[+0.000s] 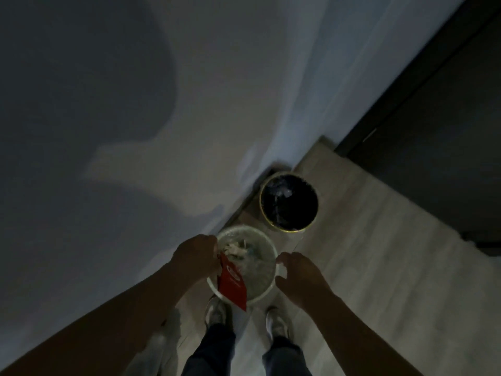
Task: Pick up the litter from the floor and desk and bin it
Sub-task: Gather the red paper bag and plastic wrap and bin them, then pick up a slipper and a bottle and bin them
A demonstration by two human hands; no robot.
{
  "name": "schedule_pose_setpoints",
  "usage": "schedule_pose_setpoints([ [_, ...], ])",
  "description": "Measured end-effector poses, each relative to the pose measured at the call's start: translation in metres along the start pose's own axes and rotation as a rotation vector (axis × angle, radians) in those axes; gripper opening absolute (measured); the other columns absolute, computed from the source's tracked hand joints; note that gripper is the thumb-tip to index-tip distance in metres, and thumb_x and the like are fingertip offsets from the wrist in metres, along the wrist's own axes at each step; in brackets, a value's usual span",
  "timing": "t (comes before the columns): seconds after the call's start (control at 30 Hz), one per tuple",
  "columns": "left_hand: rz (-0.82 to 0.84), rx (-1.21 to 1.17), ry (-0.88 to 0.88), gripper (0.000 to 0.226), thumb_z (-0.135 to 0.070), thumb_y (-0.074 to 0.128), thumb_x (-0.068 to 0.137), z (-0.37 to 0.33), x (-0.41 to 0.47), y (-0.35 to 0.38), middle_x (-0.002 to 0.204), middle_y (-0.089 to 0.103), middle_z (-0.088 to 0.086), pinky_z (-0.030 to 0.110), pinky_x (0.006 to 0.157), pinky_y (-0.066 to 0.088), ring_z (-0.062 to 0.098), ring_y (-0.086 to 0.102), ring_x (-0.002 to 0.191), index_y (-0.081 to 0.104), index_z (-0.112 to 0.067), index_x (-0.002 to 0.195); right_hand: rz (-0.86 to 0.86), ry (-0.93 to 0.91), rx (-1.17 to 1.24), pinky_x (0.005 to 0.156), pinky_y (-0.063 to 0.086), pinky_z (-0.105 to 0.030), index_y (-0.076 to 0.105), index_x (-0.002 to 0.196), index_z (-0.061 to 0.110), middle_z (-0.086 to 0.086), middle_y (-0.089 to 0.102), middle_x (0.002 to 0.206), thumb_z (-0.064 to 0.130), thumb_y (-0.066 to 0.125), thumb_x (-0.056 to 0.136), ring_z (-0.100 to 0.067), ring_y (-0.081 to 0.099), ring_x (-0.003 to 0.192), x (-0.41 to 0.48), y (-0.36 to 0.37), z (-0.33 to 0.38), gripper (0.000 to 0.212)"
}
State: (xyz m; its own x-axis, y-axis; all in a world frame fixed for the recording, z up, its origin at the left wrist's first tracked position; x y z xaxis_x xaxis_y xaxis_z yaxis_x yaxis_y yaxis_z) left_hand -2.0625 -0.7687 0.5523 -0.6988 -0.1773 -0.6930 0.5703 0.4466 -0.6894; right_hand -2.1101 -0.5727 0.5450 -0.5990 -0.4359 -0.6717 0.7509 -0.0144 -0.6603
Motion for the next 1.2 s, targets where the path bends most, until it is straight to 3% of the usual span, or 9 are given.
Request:
schedule_pose_setpoints([
  [0.17, -0.108, -0.04, 0.023, 0.045, -0.043, 0.052, 0.087, -0.033, -0.062, -0.065, 0.124, 0.054, 0.002, 0.025, 0.092, 0.039, 0.017, 0.051, 0.114, 0.051, -0.017, 0.124, -0.081, -0.174, -0.095, 0.096, 0.038, -0.025, 0.049, 0.133, 0.017, -0.005, 0.052, 0.129, 0.027, 0.056, 0.091, -0.019, 0.049, 0.12, -0.048, -0.091, 0.029, 0.044],
  [0.27, -0.227, -0.06, 0.017, 0.04, -0.036, 0.056, 0.09, -0.058, -0.106, -0.102, 0.122, 0.055, 0.002, 0.023, 0.089, 0.039, 0.017, 0.053, 0.11, 0.051, -0.018, 0.125, -0.078, -0.311, -0.182, 0.092, 0.045, -0.029, 0.05, 0.132, 0.016, -0.006, 0.054, 0.126, 0.023, 0.058, 0.092, -0.021, 0.053, 0.113, -0.084, -0.151, 0.05, 0.041],
  [0.33, -0.305, -0.059, 0.014, 0.046, -0.043, 0.053, 0.089, -0.075, -0.137, -0.124, 0.122, 0.055, 0.002, 0.02, 0.085, 0.038, 0.017, 0.054, 0.11, 0.05, -0.019, 0.128, -0.134, -0.395, -0.251, 0.092, 0.046, -0.031, 0.055, 0.124, 0.014, -0.006, 0.057, 0.121, 0.02, 0.059, 0.09, -0.021, 0.055, 0.109, -0.112, -0.191, 0.065, 0.035],
  [0.43, -0.384, -0.088, -0.021, 0.045, -0.043, 0.053, 0.091, -0.089, -0.186, -0.151, 0.125, 0.054, 0.0, 0.019, 0.085, 0.036, 0.015, 0.053, 0.111, 0.048, -0.021, 0.13, -0.22, -0.558, -0.284, 0.088, 0.042, -0.023, 0.056, 0.122, 0.016, -0.001, 0.057, 0.118, 0.026, 0.061, 0.09, -0.017, 0.053, 0.11, -0.152, -0.239, 0.094, 0.034],
  [0.57, -0.564, -0.12, -0.119, 0.043, -0.042, 0.056, 0.091, -0.084, -0.266, -0.194, 0.125, 0.054, -0.003, 0.021, 0.093, 0.038, 0.013, 0.052, 0.113, 0.048, -0.025, 0.129, -0.222, -0.756, -0.294, 0.093, 0.038, -0.02, 0.048, 0.132, 0.025, 0.004, 0.05, 0.125, 0.03, 0.058, 0.093, -0.013, 0.048, 0.117, -0.201, -0.273, 0.147, 0.04],
  [0.7, -0.787, -0.124, -0.27, 0.045, -0.044, 0.059, 0.088, -0.064, -0.364, -0.231, 0.126, 0.055, -0.006, 0.021, 0.095, 0.038, 0.012, 0.053, 0.114, 0.049, -0.028, 0.129, -0.3, -0.962, -0.356, 0.095, 0.041, -0.025, 0.052, 0.131, 0.024, 0.001, 0.054, 0.123, 0.028, 0.061, 0.09, -0.015, 0.052, 0.115, -0.256, -0.291, 0.216, 0.042],
  [0.9, -0.993, -0.124, -0.499, 0.044, -0.047, 0.056, 0.089, -0.037, -0.515, -0.215, 0.124, 0.054, -0.011, 0.019, 0.092, 0.041, 0.008, 0.055, 0.109, 0.048, -0.032, 0.13, -0.359, -1.274, -0.417, 0.093, 0.037, -0.021, 0.055, 0.127, 0.027, 0.006, 0.057, 0.121, 0.029, 0.065, 0.086, -0.011, 0.053, 0.113, -0.358, -0.269, 0.31, 0.042],
  [1.2, -1.088, -0.149, -0.974, 0.044, -0.049, 0.057, 0.086, -0.029, -0.745, -0.071, 0.118, 0.056, -0.013, 0.022, 0.089, 0.044, 0.009, 0.057, 0.105, 0.05, -0.032, 0.127, -0.199, -1.723, -0.402, 0.092, 0.044, -0.025, 0.056, 0.125, 0.028, 0.01, 0.054, 0.118, 0.03, 0.062, 0.087, -0.009, 0.055, 0.107, -0.562, -0.134, 0.377, 0.039],
])
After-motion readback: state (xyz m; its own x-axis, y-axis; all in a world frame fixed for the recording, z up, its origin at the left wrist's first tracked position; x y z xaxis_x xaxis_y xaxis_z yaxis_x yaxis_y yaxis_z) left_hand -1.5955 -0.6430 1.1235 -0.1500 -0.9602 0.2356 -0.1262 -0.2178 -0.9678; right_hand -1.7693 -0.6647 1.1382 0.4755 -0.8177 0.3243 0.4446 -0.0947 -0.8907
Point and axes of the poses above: each hand's wrist, its own x-axis towards the middle knuckle, its own y-axis out of the palm, z = x × y, the point moved 9 cm from there along x, towards the middle knuckle
